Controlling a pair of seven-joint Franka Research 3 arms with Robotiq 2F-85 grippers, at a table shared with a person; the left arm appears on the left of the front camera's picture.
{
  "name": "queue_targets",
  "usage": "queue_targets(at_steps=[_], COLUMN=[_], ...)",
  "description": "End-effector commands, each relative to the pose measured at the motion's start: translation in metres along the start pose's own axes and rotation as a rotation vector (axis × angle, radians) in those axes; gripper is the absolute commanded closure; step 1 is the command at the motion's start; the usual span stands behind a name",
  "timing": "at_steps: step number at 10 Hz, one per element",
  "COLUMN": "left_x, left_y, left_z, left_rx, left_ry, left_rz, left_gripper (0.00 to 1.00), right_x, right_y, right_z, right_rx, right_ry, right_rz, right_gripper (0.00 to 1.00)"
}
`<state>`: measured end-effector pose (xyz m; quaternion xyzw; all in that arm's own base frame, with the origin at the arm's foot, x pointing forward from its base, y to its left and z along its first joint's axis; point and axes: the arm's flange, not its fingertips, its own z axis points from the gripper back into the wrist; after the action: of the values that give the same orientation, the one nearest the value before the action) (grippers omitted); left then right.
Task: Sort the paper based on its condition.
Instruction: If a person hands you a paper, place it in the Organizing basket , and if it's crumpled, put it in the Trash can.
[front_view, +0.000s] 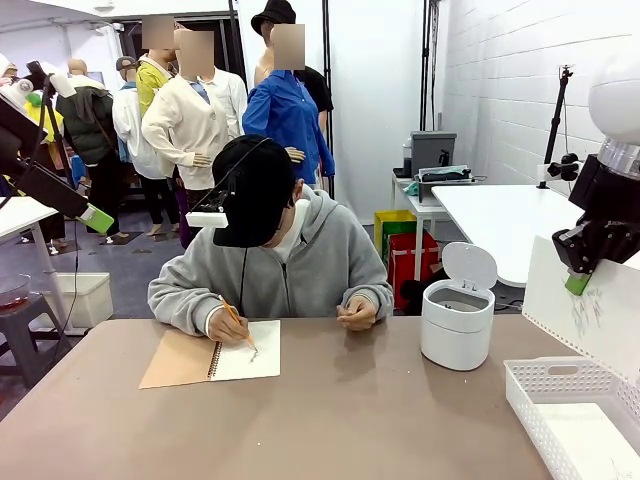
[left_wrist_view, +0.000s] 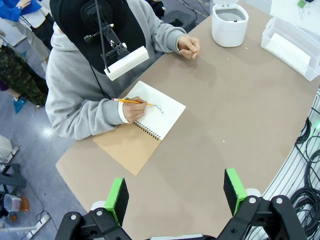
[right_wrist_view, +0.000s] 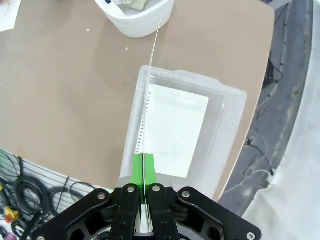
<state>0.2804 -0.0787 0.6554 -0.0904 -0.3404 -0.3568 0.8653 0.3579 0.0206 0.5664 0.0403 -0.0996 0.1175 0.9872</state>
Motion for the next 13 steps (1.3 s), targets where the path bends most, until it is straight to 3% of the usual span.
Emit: queue_targets(at_steps=[1,2,5,8,13], left_x=[0.0,0.0,0.0,0.0,0.0], left_y=[0.001,0.001,0.001,0.001,0.001], left_z=[0.0,0.0,0.0,0.0,0.0], left_rx=[-0.009,-0.009,-0.009,-0.009,-0.009], left_ry=[-0.007,-0.007,-0.007,-0.007,-0.007], left_rz=[0.001,0.001,0.001,0.001,0.001], left_gripper=[0.0,0.0,0.0,0.0,0.0], right_x=[0.0,-0.001,-0.02,-0.039,-0.065], right_y=[-0.001,-0.009,-0.013,-0.016,-0.02], right_z=[-0.001,-0.024,-0.068,-0.101,-0.155], right_rx=[0.0,-0.01,-0.002,0.028,0.145], right_ry=[0.001,0.077,0.173,0.174,0.084], right_rz=[-0.003,-0.025,-0.036,-0.073,-0.196], right_gripper=[1.0,1.0,1.0,1.0,1.0])
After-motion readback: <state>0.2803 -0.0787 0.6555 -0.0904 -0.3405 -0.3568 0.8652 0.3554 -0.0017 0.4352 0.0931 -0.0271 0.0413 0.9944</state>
